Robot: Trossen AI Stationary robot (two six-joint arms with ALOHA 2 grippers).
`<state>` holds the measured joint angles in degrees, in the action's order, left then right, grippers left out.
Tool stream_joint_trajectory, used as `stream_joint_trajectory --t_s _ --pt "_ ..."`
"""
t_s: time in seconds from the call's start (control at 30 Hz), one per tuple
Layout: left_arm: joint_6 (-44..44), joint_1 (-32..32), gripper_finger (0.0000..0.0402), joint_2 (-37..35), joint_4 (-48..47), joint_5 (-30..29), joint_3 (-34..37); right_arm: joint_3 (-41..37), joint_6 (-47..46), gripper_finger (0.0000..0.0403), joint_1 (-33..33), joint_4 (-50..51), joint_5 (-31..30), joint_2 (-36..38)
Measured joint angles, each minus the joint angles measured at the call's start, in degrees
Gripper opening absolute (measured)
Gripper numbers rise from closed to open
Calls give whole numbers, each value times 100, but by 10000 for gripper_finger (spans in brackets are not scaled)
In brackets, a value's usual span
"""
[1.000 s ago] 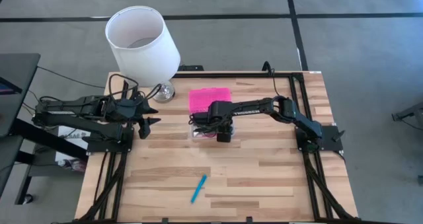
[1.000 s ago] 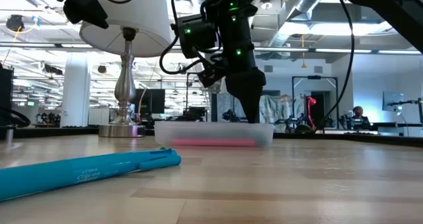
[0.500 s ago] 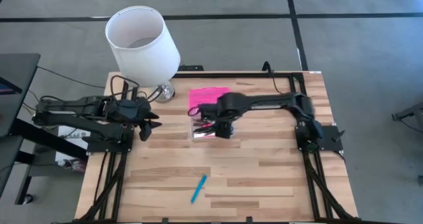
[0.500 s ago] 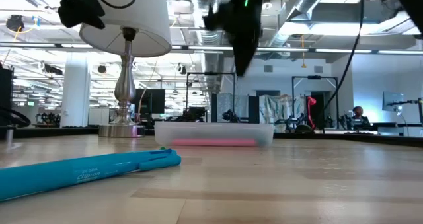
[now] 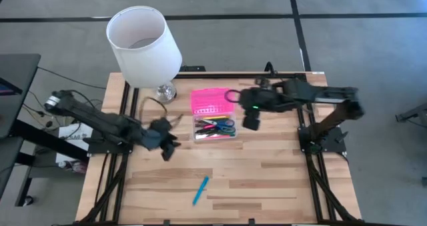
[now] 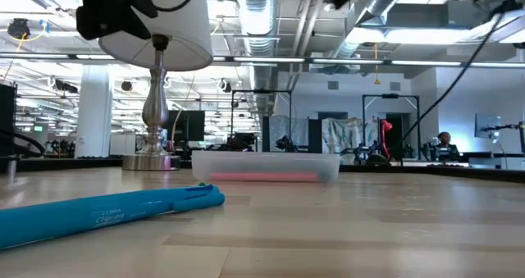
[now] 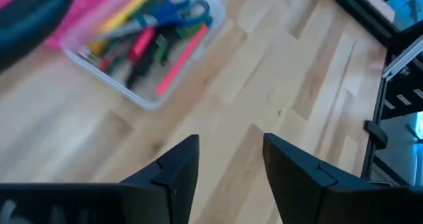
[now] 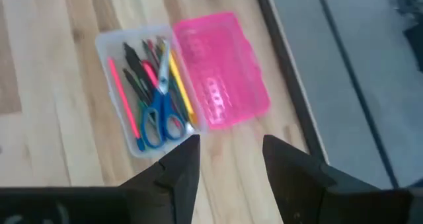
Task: Pick & place school supplies into a supply box
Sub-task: Put the blue pen into the supply box
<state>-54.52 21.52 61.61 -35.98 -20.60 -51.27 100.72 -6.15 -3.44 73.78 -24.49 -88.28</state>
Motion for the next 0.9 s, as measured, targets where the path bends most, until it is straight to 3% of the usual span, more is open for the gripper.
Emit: stream_joint_trajectory --t_s 0.3,0.53,0.7,0.9 --pt "-1272 595 134 1627 1479 -64 0 -2394 -892 156 -291 -944 -288 2265" --pt "-1485 732 117 2554 2820 316 -30 -3325 -1510 155 -658 -1289 -274 3232" --pt "-1193 862 108 3119 2568 456 -561 -3540 -1689 151 -981 -1321 -408 3423" --pt "-981 929 105 3736 1546 594 -1402 -3553 -1743 145 -1277 -1279 -595 3427"
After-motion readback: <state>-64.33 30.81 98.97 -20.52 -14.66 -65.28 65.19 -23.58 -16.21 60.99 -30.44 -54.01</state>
